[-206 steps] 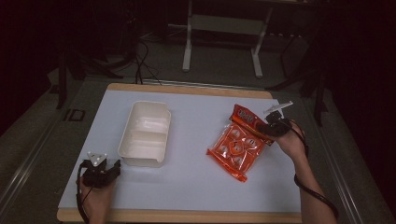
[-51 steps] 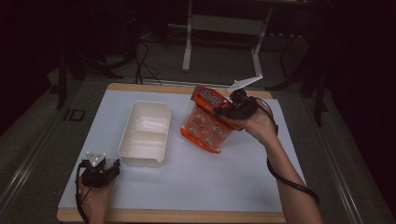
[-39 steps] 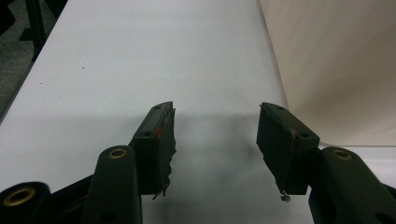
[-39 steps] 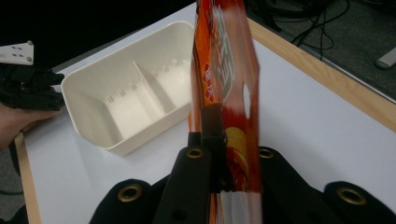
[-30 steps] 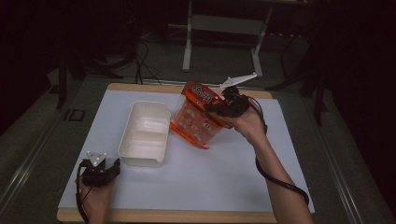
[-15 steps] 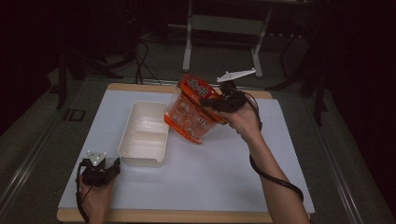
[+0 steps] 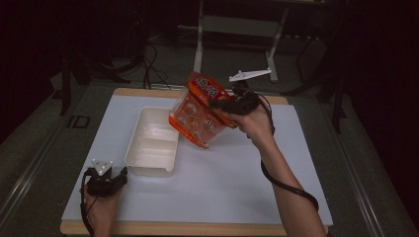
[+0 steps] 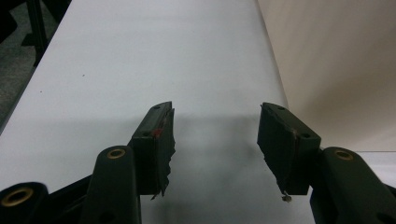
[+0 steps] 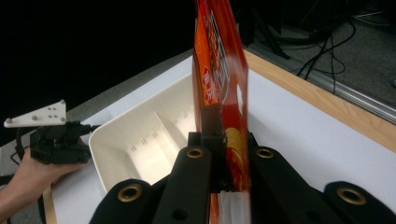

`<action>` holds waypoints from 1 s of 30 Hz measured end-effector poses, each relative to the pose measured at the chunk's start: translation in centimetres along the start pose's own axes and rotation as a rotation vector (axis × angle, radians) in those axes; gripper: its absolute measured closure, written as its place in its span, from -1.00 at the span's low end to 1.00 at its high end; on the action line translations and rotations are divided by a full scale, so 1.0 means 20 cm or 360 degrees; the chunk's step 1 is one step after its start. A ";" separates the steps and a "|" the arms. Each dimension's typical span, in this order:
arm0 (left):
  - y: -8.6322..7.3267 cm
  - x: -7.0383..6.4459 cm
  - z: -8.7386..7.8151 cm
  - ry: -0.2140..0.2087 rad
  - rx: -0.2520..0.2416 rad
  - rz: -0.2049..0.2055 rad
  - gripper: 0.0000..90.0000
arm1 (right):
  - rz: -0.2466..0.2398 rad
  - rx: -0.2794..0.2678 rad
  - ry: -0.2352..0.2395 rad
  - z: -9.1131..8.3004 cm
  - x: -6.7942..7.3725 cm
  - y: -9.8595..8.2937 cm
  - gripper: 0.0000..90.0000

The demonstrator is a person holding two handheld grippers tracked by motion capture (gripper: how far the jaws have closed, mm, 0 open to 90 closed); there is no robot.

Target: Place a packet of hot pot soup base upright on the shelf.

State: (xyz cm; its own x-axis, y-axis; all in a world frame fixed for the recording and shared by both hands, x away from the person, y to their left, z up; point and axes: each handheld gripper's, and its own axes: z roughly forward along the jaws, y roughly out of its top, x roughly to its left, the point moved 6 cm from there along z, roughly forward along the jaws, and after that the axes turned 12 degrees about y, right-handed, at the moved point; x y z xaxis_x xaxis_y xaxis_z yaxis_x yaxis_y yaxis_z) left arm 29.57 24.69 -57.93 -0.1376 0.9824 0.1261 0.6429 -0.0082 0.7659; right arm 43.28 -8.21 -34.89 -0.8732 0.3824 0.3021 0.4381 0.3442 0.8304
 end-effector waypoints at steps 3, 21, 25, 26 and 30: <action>0.00 0.00 0.00 0.0001 0.0000 0.0000 0.02 | 0.0010 -0.0014 0.0012 0.00 0.00 0.01 1.00; 0.00 0.00 0.00 -0.0004 -0.0006 -0.0003 0.02 | 0.0030 -0.0080 0.0002 0.10 0.02 0.09 1.00; 0.00 0.00 0.00 -0.0004 -0.0005 0.0000 0.02 | 0.0048 -0.0097 0.0012 0.13 0.02 0.10 1.00; 0.00 0.00 0.00 -0.0004 -0.0004 0.0000 0.02 | 0.0053 -0.0105 0.0016 0.14 0.02 0.10 1.00; 0.00 0.01 0.00 -0.0001 -0.0005 -0.0003 0.02 | 0.0067 -0.0139 0.0018 0.17 0.02 0.12 1.00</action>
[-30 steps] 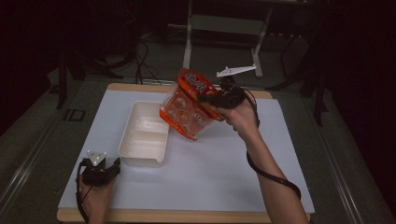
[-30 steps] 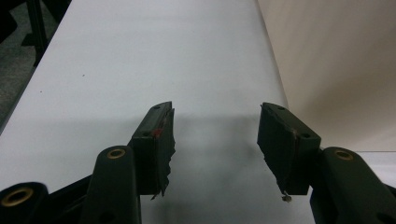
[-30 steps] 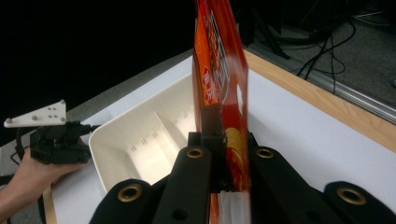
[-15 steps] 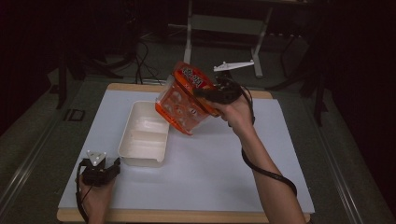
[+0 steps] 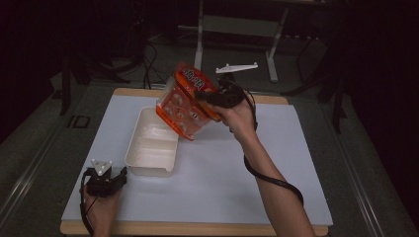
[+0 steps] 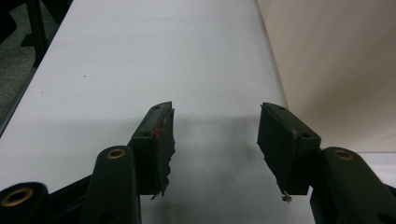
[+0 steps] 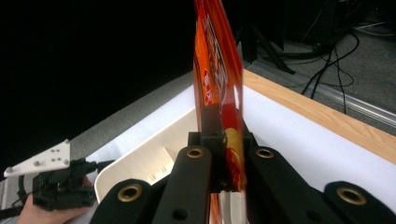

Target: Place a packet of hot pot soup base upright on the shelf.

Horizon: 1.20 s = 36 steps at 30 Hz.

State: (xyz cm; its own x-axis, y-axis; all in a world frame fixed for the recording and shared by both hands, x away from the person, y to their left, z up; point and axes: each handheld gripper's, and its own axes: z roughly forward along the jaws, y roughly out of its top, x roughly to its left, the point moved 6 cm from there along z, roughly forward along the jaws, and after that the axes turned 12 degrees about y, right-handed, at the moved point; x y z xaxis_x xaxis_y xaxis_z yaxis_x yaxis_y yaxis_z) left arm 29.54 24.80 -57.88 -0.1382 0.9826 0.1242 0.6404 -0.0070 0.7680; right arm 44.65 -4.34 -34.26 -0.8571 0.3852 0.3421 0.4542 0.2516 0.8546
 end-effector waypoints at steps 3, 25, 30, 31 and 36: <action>0.00 0.00 0.00 0.0001 0.0003 0.0002 0.02 | 0.0004 -0.0022 0.0005 0.02 0.01 0.01 1.00; 0.00 -0.01 0.00 0.0005 0.0009 0.0017 0.02 | 0.0022 -0.0099 0.0033 0.14 0.06 0.05 1.00; 0.00 -0.01 0.00 0.0003 0.0006 0.0016 0.02 | 0.0031 -0.0127 0.0031 0.17 0.07 0.04 1.00; 0.00 -0.01 0.00 0.0003 0.0004 0.0018 0.02 | 0.0030 -0.0129 0.0031 0.17 0.07 0.04 1.00; 0.00 -0.01 0.00 -0.0004 0.0003 0.0017 0.02 | 0.0048 -0.0135 0.0023 0.20 0.08 0.04 1.00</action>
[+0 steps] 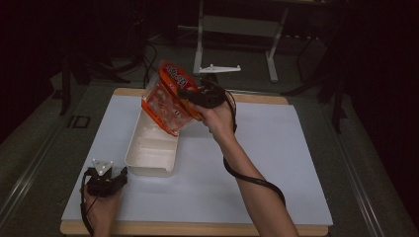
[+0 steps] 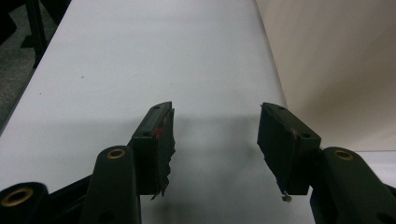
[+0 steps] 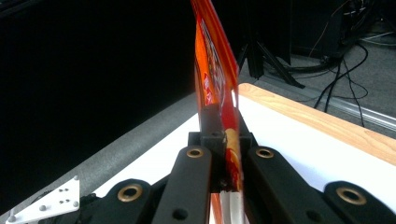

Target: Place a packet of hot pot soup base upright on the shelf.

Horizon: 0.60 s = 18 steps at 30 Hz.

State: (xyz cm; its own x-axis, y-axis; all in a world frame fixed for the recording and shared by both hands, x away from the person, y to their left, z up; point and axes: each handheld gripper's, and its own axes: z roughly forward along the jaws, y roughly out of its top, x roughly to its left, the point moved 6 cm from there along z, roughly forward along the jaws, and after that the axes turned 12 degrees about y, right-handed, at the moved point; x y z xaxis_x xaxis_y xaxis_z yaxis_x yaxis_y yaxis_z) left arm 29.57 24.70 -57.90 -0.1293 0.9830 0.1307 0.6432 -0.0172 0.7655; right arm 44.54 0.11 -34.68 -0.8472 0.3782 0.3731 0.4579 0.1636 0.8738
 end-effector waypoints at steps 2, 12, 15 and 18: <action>0.00 0.00 0.00 0.0001 -0.0001 0.0001 0.02 | 0.0001 0.0007 -0.0005 0.01 0.00 0.00 1.00; 0.00 0.00 0.00 0.0001 -0.0001 0.0006 0.02 | -0.0015 0.0116 -0.0085 0.09 0.00 -0.04 1.00; 0.00 0.00 0.00 -0.0002 0.0000 0.0001 0.02 | -0.0008 0.0164 -0.0122 0.13 0.00 -0.04 1.00; 0.00 0.00 0.00 -0.0005 -0.0005 -0.0001 0.02 | -0.0025 0.0219 -0.0168 0.17 0.00 -0.04 1.00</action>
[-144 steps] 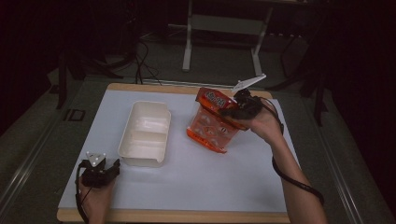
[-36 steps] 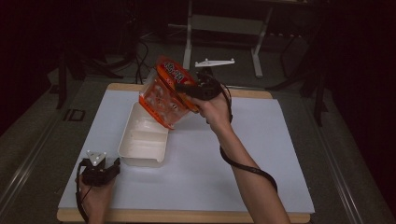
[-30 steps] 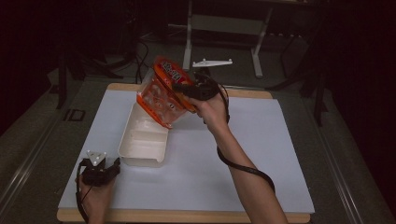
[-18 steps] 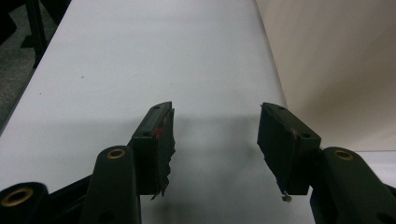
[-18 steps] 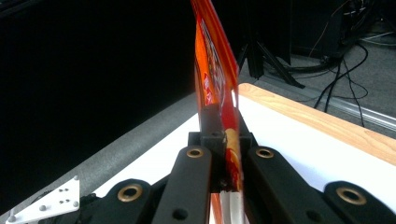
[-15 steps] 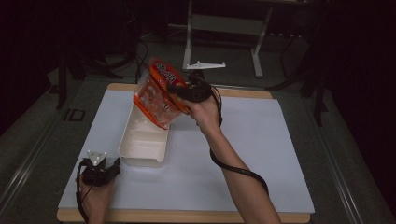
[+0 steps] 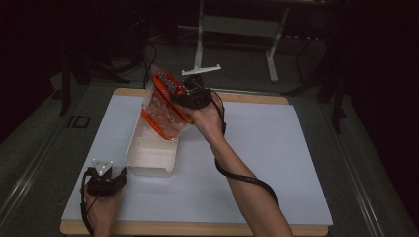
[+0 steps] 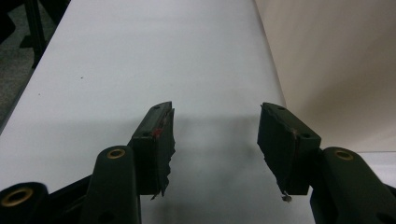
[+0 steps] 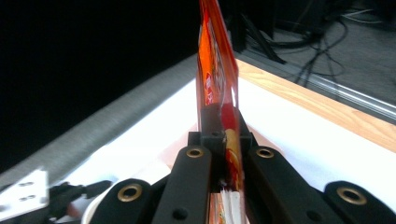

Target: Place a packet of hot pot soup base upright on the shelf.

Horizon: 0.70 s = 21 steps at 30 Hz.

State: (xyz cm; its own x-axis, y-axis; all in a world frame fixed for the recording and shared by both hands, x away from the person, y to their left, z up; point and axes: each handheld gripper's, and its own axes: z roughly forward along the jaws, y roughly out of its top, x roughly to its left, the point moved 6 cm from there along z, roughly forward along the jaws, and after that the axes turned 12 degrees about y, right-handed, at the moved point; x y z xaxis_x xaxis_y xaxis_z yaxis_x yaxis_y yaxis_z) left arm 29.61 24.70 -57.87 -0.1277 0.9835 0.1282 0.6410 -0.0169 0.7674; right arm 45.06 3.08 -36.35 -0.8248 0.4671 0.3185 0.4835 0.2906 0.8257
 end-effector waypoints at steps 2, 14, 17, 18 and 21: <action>0.00 0.00 0.00 -0.0001 -0.0003 -0.0004 0.02 | -0.0006 0.0033 -0.0036 0.03 0.00 0.00 1.00; 0.00 0.01 0.00 -0.0006 0.0001 -0.0020 0.02 | -0.0045 0.0249 -0.0072 0.19 0.01 0.00 1.00; 0.00 0.01 0.00 -0.0008 0.0002 -0.0026 0.02 | -0.0005 0.0276 -0.0042 0.22 -0.01 -0.01 1.00; 0.00 0.01 0.00 -0.0008 0.0003 -0.0026 0.02 | 0.0023 0.0282 -0.0013 0.23 -0.02 -0.02 1.00; 0.00 0.01 0.00 -0.0009 0.0002 -0.0027 0.02 | 0.0079 0.0288 0.0026 0.25 -0.04 -0.02 1.00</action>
State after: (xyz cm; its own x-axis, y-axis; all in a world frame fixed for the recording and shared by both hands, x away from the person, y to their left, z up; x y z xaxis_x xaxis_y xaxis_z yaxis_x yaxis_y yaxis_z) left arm 29.56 24.96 -57.92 -0.1345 0.9846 0.1119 0.6399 0.0001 0.7684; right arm 47.01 6.79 -39.36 -0.8026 0.4712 0.3657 0.5674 0.4139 0.7119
